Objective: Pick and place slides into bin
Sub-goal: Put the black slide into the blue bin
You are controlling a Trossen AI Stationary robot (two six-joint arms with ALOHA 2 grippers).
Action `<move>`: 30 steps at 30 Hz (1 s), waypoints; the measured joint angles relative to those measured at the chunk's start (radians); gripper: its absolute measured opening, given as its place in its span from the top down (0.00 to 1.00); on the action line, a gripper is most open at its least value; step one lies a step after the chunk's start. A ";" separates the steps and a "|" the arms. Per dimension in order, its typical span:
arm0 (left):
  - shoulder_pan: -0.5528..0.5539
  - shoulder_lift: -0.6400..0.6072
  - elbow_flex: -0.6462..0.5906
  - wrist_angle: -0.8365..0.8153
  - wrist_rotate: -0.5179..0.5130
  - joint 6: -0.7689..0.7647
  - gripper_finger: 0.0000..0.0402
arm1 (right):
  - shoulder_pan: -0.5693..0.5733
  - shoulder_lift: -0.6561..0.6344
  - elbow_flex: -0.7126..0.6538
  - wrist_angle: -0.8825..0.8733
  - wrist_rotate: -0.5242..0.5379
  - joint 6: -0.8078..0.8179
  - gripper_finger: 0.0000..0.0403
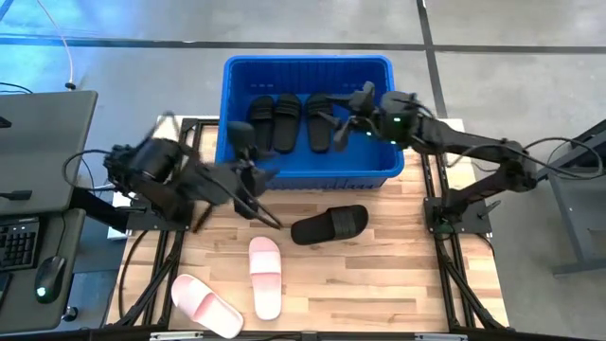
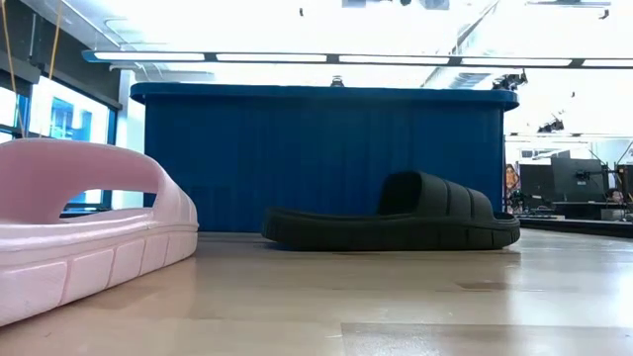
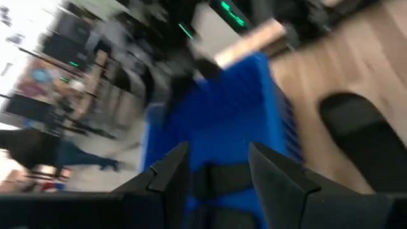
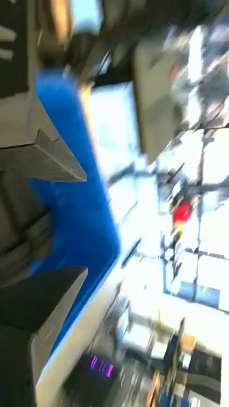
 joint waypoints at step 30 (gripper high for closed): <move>0.085 0.458 -0.451 0.427 0.413 0.415 0.63 | 0.284 -0.153 -0.001 -0.155 0.018 0.503 0.46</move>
